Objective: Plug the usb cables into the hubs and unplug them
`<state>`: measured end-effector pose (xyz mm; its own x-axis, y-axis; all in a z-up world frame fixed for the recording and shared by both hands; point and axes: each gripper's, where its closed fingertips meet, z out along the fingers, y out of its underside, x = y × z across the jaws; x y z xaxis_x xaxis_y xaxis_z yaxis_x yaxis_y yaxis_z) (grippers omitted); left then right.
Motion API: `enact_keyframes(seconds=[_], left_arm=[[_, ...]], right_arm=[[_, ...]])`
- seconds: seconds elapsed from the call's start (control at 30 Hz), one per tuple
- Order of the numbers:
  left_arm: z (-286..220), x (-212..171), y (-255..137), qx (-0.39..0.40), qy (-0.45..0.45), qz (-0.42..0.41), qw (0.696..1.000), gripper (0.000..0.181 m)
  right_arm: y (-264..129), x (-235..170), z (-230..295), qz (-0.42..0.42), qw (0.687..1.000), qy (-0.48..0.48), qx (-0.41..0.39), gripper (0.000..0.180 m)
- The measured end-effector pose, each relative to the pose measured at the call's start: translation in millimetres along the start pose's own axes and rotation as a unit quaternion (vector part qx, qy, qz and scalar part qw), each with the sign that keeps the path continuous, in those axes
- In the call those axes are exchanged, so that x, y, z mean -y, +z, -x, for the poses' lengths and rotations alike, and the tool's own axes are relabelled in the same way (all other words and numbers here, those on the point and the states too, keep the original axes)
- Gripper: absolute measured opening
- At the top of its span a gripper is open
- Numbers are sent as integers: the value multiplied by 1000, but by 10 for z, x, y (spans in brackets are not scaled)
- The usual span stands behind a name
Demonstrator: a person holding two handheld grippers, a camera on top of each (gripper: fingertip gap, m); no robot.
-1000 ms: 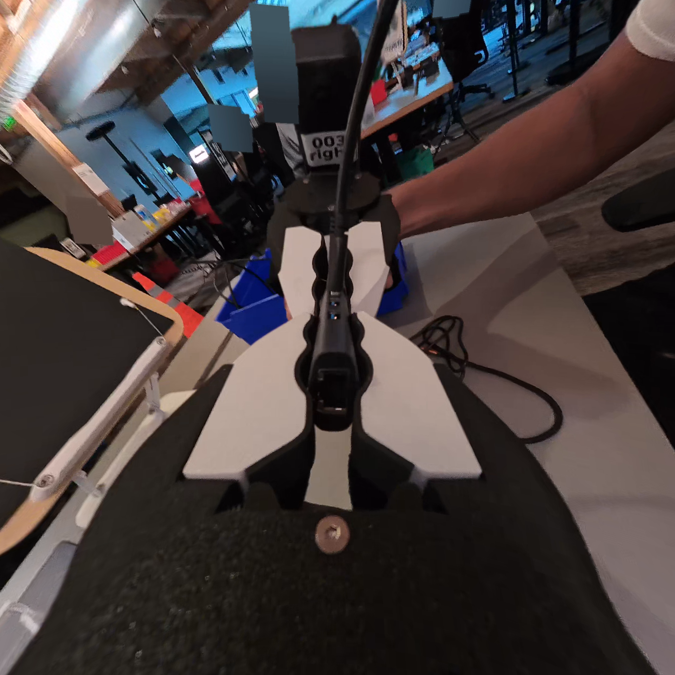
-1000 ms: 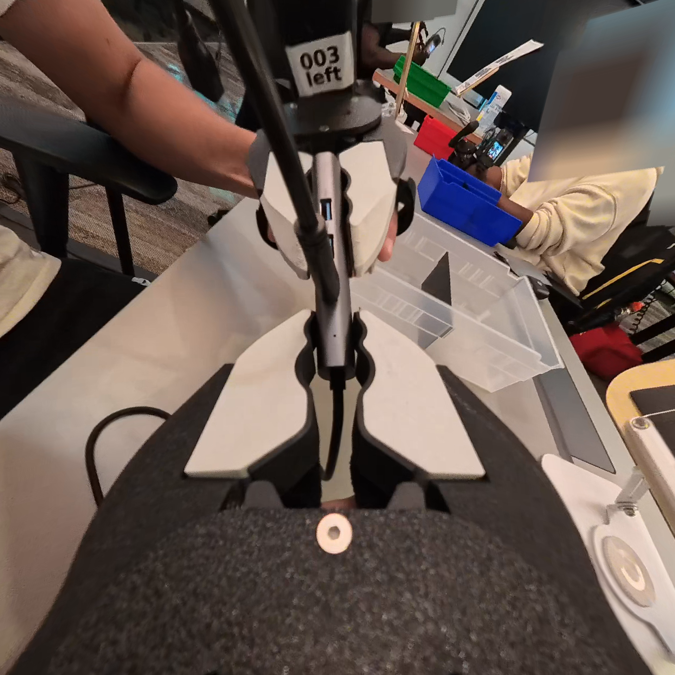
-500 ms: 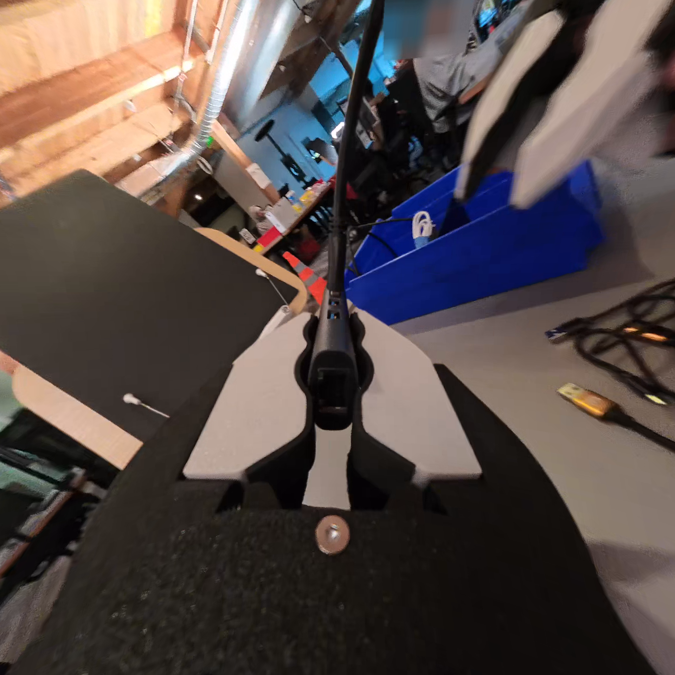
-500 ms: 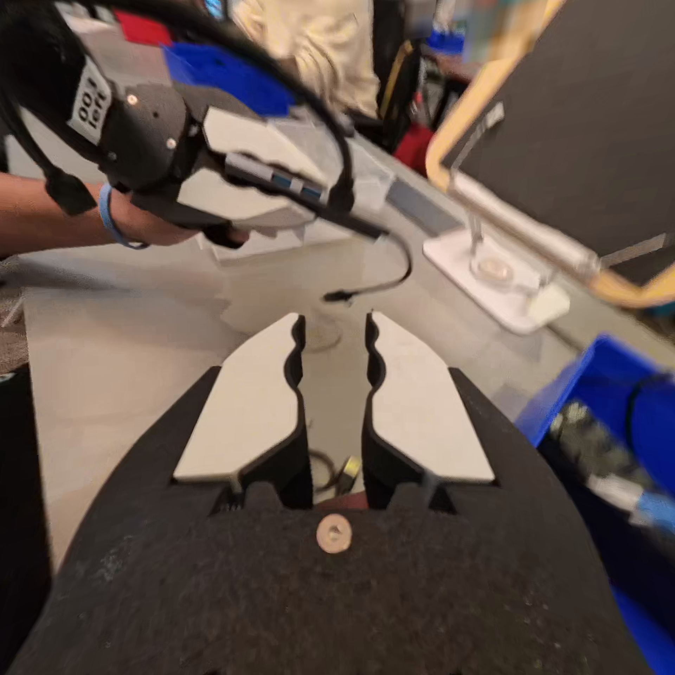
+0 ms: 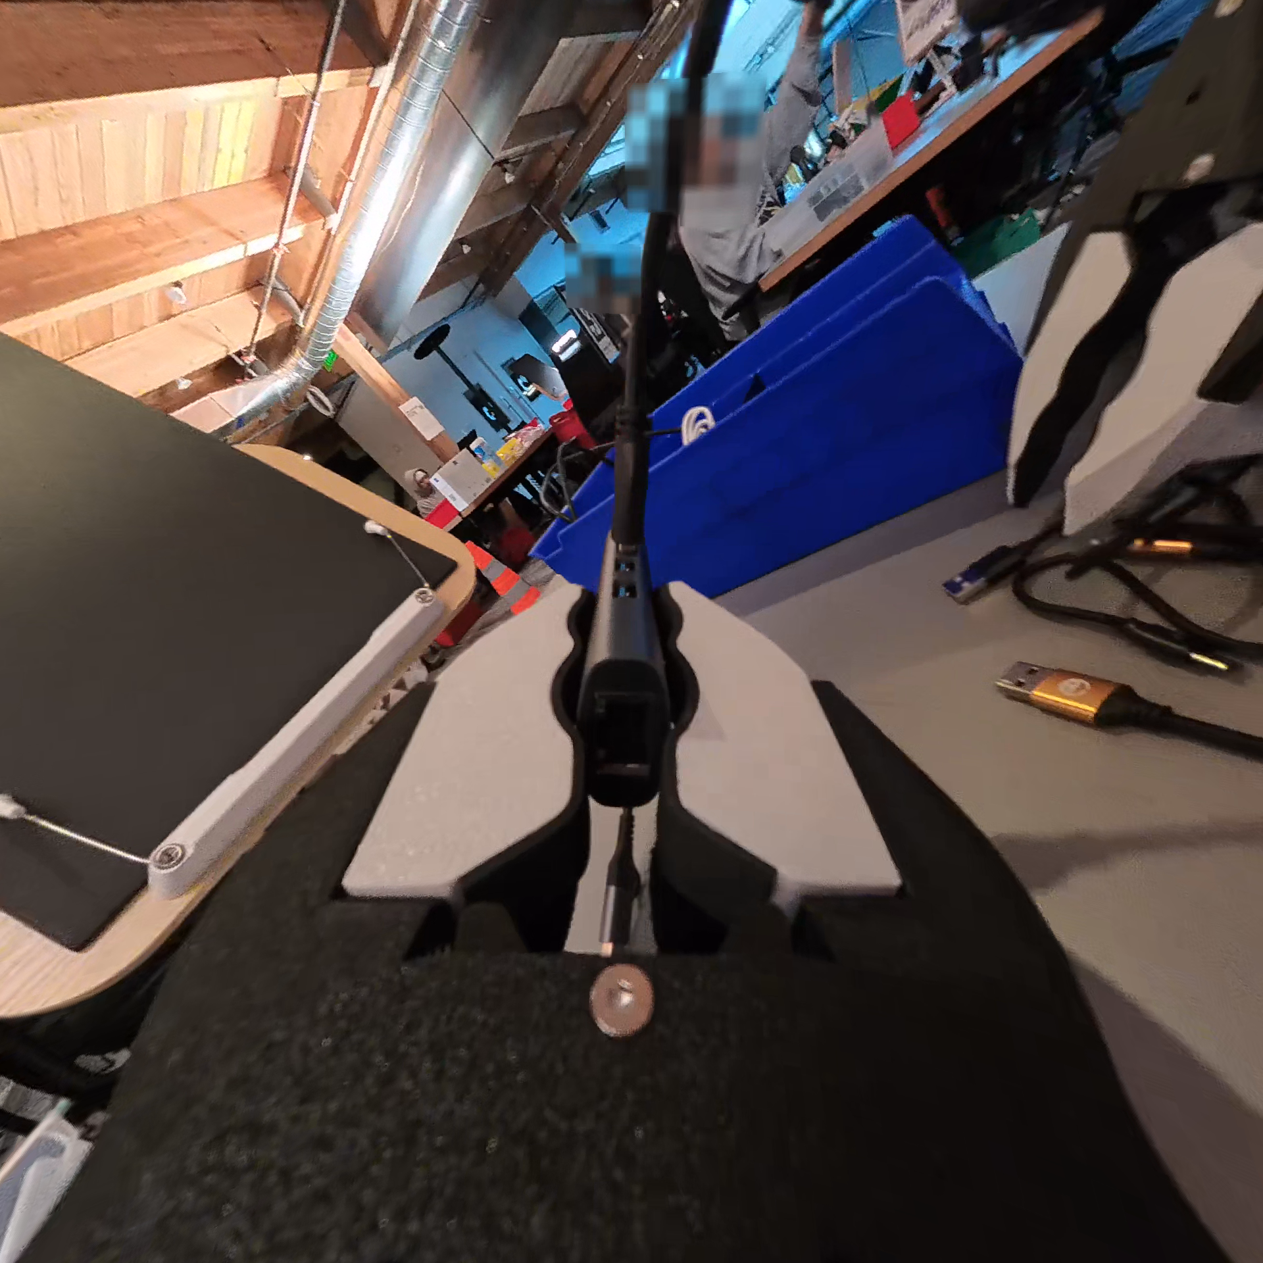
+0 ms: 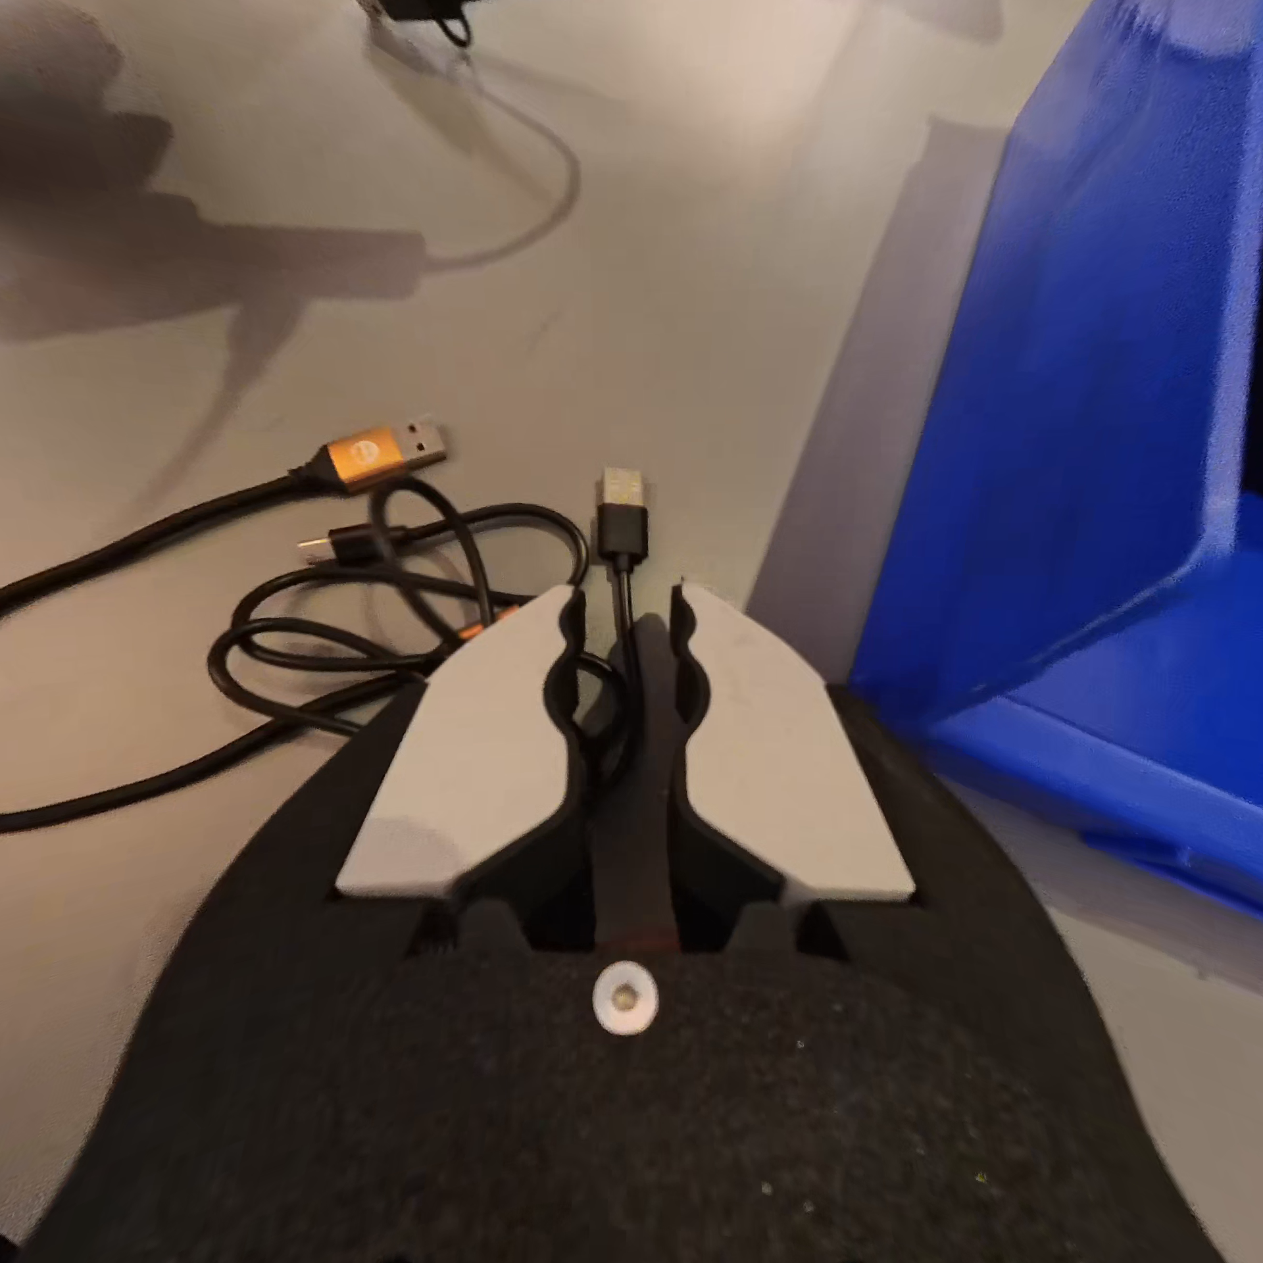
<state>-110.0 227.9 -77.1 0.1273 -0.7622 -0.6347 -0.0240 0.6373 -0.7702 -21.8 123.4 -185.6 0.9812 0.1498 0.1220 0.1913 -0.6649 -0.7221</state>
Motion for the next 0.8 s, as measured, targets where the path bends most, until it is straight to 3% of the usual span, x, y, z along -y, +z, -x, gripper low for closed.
enact_keyframes(seconds=[0.23, 0.4, 0.47, 0.53, 0.63, 0.7, 0.8], left_arm=[[-162, -68, 31, -33, 7, 8, 999, 17], [-69, -124, 22, -16, -6, 18, 1000, 17], [2, -164, 13, -3, -13, 26, 1000, 17], [83, -222, 2, 14, -22, 40, 999, 17], [177, -287, -14, 34, -32, 55, 997, 17], [203, -311, -20, 38, -43, 60, 997, 17], [217, -311, -28, 39, -50, 60, 996, 17]], right_arm=[[81, -55, -34, 30, 994, 92, 57, 11], [61, -65, 55, 41, 996, 34, 75, 4], [-28, 5, -64, 34, 998, -54, 1, 4], [-306, 326, -260, -10, 982, -149, -114, 3], [-731, 836, -248, -63, 900, -343, -260, 3], [-639, 730, -9, -21, 862, -436, -256, 3], [-393, 278, 480, 6, 847, -498, -187, 3]])
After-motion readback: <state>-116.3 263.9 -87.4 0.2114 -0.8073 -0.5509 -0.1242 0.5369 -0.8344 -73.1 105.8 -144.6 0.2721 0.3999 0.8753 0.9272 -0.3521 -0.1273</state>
